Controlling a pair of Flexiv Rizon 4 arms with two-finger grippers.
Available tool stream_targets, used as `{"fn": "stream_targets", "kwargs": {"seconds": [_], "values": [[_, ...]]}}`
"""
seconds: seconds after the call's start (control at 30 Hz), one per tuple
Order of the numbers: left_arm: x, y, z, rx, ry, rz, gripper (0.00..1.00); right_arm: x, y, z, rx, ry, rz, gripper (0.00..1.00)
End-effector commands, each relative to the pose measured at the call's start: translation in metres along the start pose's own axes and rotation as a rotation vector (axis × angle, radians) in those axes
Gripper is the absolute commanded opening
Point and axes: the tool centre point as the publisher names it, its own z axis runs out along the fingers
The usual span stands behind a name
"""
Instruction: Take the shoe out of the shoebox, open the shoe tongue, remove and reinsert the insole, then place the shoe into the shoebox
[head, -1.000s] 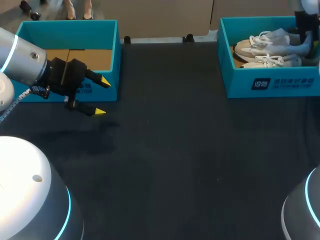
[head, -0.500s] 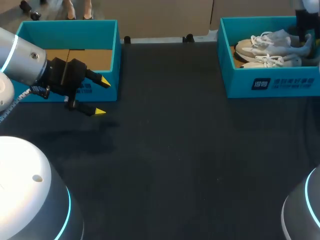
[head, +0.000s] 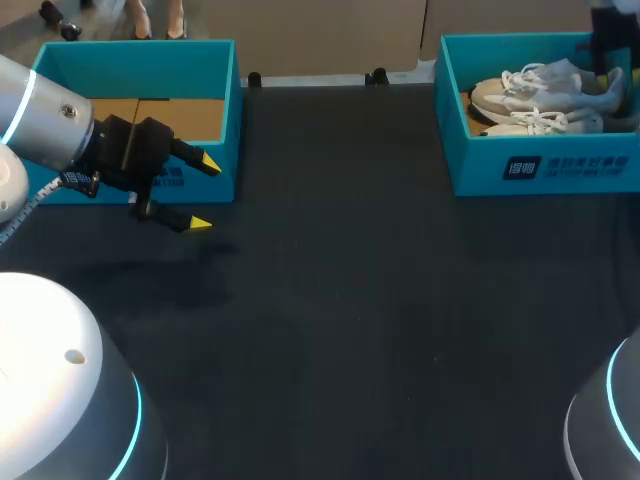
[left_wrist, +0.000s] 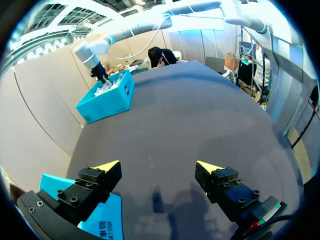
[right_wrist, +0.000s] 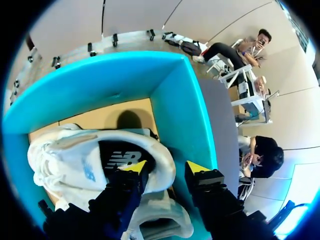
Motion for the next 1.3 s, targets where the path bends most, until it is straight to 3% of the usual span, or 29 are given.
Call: {"fn": "stream_targets", "kwargs": {"seconds": [0.03, 0.27, 0.47, 0.83, 0.93, 1.13, 1.3], "values": [[0.001, -0.001, -0.001, -0.003, 0.0, 0.0, 1.0, -0.002, -0.013, -0.016, -0.021, 0.002, -0.001, 0.49], [0.001, -0.001, -0.001, -0.003, 0.0, 0.0, 1.0, -0.003, -0.021, -0.036, -0.04, 0.002, -0.011, 0.53], [0.001, -0.001, -0.001, -0.003, 0.0, 0.0, 1.0, -0.004, -0.034, -0.053, -0.044, 0.012, -0.013, 0.63], [0.001, -0.001, -0.001, -0.003, 0.0, 0.0, 1.0, 0.006, -0.066, -0.089, -0.08, 0.072, -0.042, 0.65], [-0.009, -0.012, -0.005, -0.005, -0.061, -0.065, 1.0, 0.008, -0.072, -0.096, -0.089, 0.082, -0.045, 0.68], [-0.022, -0.03, -0.013, -0.109, -0.156, -0.238, 1.0, 0.015, -0.087, -0.107, -0.096, 0.122, -0.054, 0.91], [-0.029, -0.037, -0.024, -0.17, -0.243, -0.351, 1.0, 0.017, -0.091, -0.115, -0.117, 0.123, -0.038, 1.0]]}}
